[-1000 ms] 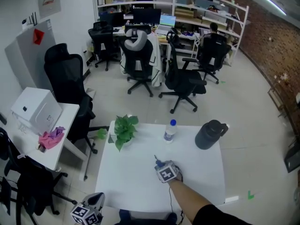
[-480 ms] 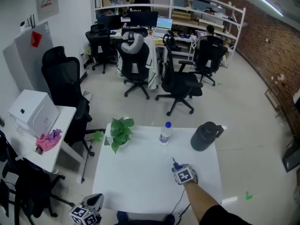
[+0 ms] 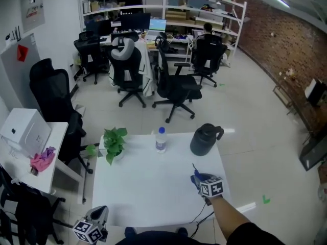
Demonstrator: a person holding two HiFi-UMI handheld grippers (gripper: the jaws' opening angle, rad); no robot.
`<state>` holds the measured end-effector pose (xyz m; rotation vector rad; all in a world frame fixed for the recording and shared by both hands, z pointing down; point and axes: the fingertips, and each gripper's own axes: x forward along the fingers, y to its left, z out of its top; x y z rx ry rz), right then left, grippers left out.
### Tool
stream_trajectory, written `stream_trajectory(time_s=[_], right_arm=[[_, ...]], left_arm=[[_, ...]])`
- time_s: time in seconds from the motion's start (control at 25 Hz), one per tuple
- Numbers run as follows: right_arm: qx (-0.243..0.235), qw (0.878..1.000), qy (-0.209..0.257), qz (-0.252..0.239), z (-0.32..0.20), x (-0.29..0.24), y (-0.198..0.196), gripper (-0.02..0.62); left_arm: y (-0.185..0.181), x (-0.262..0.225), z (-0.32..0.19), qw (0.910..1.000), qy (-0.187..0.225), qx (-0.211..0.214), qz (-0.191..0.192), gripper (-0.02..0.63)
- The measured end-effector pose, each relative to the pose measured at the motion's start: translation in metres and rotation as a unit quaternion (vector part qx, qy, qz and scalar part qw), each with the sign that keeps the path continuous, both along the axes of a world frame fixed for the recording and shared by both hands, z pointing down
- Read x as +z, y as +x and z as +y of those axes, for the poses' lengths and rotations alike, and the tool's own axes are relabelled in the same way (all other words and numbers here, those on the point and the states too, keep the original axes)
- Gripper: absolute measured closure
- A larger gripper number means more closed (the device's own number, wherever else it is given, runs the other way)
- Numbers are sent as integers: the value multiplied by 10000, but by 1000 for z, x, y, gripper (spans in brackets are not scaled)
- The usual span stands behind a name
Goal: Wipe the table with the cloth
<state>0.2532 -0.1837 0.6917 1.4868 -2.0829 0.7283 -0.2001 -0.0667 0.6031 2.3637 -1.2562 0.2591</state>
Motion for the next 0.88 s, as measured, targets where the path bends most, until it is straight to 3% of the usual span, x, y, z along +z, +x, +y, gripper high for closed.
stream_trajectory(time_s=[0.24,0.36,0.52,0.72,0.88], right_arm=[[718,9936,-463,735,85,17,119,488],[955,9879,-711,994,111,35,156,485],[1018,9844,-853,1157,112,60,167,475],[1001,9830,-977,1189,112,76,164,418],[966,9850,-1190,798,116,79,159,299]], left_arm=[[22,-5,1,9997,-30,259,17,609],[31,-8,5,9994,-70,337,-21,609],[41,-7,10,9989,-128,432,-143,609],[44,-10,13,9986,-139,465,-230,609],[38,-13,13,9988,-98,417,-251,608]])
